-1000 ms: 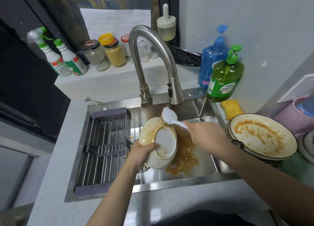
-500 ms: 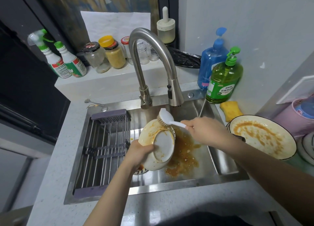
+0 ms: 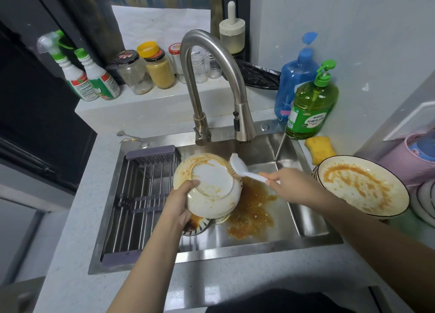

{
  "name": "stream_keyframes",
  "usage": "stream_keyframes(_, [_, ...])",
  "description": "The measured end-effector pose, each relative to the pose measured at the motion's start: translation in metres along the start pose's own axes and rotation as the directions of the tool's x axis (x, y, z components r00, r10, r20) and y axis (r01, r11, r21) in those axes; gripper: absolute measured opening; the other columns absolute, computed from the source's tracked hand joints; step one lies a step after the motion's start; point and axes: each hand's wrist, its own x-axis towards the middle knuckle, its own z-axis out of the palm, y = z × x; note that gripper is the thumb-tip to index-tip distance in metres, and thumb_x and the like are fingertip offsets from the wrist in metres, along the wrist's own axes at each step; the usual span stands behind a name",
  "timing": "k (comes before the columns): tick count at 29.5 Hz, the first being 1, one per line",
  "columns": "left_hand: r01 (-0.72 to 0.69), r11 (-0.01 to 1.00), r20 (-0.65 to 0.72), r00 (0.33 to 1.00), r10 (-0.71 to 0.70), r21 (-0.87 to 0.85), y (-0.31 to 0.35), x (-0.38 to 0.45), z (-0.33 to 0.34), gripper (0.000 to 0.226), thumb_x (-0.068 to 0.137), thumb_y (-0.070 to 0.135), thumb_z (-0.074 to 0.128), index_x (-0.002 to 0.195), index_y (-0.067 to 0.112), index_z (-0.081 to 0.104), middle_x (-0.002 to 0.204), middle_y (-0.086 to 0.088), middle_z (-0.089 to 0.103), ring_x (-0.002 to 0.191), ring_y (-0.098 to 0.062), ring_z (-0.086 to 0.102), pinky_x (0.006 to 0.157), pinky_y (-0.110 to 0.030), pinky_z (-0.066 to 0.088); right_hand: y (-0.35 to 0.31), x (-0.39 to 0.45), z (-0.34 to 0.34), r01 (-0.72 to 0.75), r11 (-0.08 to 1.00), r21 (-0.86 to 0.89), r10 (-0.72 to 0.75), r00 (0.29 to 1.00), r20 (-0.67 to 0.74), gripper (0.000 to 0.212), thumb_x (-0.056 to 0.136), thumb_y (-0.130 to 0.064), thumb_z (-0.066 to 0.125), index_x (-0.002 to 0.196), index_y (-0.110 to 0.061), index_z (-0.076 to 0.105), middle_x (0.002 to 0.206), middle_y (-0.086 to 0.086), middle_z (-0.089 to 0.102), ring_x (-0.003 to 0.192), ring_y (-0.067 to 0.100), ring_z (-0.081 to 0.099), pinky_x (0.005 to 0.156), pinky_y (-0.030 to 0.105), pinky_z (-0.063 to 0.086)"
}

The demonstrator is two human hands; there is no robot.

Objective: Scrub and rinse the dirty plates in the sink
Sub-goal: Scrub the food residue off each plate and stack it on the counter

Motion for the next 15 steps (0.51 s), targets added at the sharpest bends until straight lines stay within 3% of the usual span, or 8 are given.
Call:
stream_keyframes(3, [0.031,0.994,-0.018,0.999,-0.033,-0.106,0.002,0.000,0.001,0.016,0.091,0.006,0.052,0.106,0.004,0.060,0.092,-0.015,0.073,0.094,-0.031,0.065,0.077,-0.053,0.055,-0.002,-0.016,0.011,0.050,0.998,-0.048,-0.050,0.999,0.007,0.035,0.100,-0.034,0.037,0.132,-0.046,0.050,0.081,-0.008,0.067,0.068,0.015,0.062,0.050,0.023,0.037])
stream_keyframes(7, [0.051,0.992,0.021,0.999,-0.049,-0.112,0.002,-0.002,0.006,0.016,0.093,0.007,0.048,0.106,0.005,0.059,0.088,-0.014,0.074,0.093,-0.031,0.064,0.072,-0.053,0.054,0.001,-0.008,0.003,-0.018,0.991,-0.135,-0.004,0.988,-0.156,0.039,0.101,-0.038,0.034,0.138,-0.050,0.039,0.076,-0.008,0.062,0.068,0.012,0.058,0.053,0.024,0.040])
stream_keyframes(12, [0.063,0.969,0.011,0.998,-0.063,-0.239,0.004,0.002,0.008,0.018,0.094,0.007,0.046,0.109,0.005,0.056,0.089,-0.017,0.073,0.097,-0.033,0.062,0.073,-0.055,0.054,-0.009,-0.035,0.008,0.147,0.968,-0.203,-0.166,0.983,-0.079,0.040,0.102,-0.037,0.032,0.140,-0.049,0.034,0.061,-0.008,0.051,0.059,0.012,0.054,0.043,0.019,0.027])
stream_keyframes(15, [0.074,0.956,0.002,0.997,-0.077,-0.282,0.002,0.003,0.010,0.019,0.094,0.007,0.047,0.111,0.006,0.055,0.103,-0.019,0.068,0.100,-0.035,0.061,0.074,-0.058,0.054,-0.008,-0.022,0.005,0.018,0.963,-0.270,-0.061,0.987,-0.151,0.043,0.103,-0.032,0.029,0.144,-0.045,0.030,0.070,-0.006,0.058,0.061,0.014,0.056,0.049,0.025,0.038])
